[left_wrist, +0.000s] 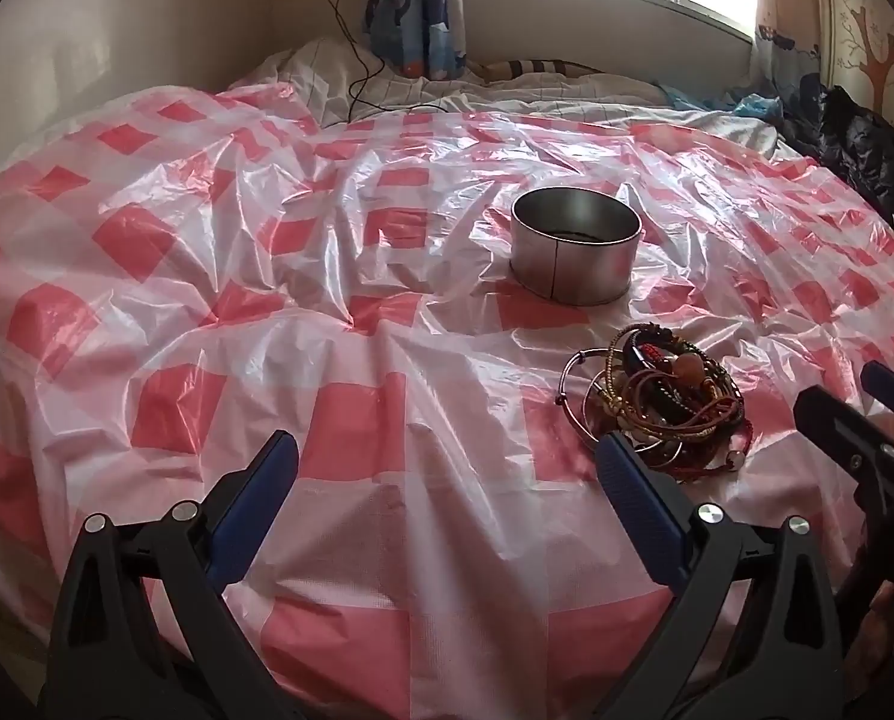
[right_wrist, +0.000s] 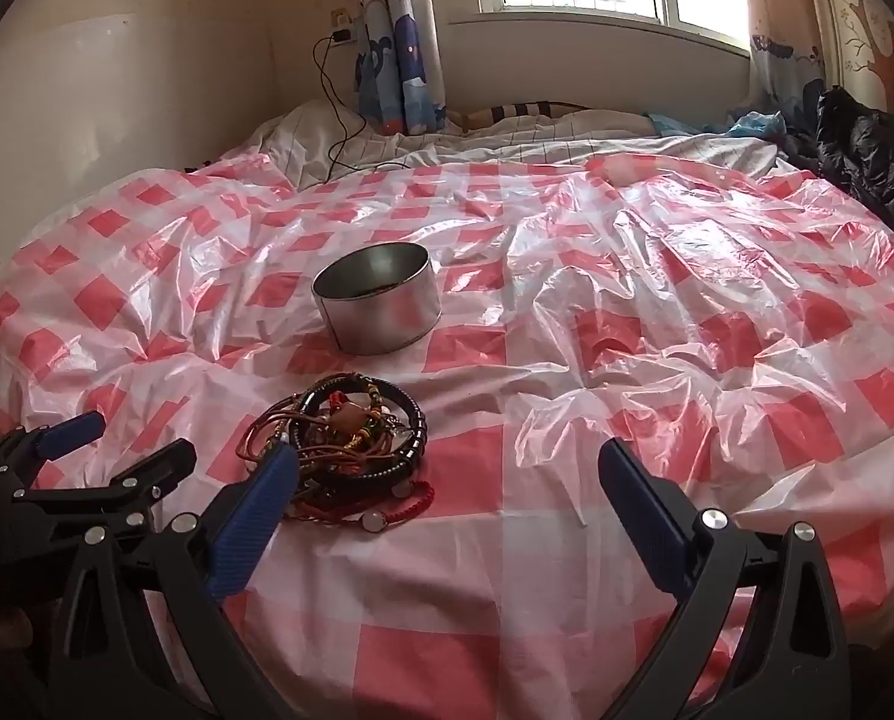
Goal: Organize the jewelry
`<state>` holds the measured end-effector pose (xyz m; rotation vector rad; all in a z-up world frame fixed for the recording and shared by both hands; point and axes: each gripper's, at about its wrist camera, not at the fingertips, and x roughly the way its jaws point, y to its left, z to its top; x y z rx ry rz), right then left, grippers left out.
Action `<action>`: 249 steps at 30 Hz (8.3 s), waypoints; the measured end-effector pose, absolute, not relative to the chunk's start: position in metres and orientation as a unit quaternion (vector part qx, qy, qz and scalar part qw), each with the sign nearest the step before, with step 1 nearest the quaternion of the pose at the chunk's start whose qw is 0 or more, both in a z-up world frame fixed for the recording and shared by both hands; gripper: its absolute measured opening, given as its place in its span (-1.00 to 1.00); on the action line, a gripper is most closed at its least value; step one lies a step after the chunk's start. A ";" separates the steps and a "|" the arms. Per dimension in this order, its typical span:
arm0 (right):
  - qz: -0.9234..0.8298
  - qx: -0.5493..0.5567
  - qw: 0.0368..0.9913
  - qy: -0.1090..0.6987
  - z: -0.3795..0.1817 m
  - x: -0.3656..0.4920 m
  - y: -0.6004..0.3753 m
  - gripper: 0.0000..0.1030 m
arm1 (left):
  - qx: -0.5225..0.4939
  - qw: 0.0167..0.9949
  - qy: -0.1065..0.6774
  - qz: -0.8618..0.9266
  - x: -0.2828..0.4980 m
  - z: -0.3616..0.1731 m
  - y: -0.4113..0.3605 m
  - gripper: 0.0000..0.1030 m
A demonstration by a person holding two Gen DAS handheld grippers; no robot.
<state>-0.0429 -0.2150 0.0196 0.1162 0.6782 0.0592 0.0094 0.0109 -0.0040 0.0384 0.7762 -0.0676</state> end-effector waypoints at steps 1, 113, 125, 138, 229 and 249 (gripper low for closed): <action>0.030 0.058 0.941 0.334 0.020 -0.042 -0.217 0.86 | 0.009 0.924 0.381 -0.033 0.011 -0.004 0.014 0.85; -0.001 0.082 0.931 0.356 0.015 -0.033 -0.253 0.86 | -0.034 0.903 0.376 -0.204 0.026 0.000 -0.035 0.85; 0.007 0.114 0.926 0.361 0.013 -0.020 -0.262 0.86 | -0.038 0.886 0.395 -0.239 0.037 -0.010 -0.042 0.02; 0.011 0.132 0.921 0.366 0.011 -0.018 -0.265 0.86 | -0.041 0.883 0.393 -0.255 0.035 -0.009 -0.038 -0.95; 0.317 0.384 0.803 0.327 0.037 0.134 -0.284 -0.87 | -0.121 0.891 0.385 -0.208 0.187 0.030 -0.019 0.09; 0.161 0.231 0.882 0.378 0.031 0.106 -0.288 -0.03 | -0.174 0.871 0.408 -0.212 0.149 0.027 0.032 0.28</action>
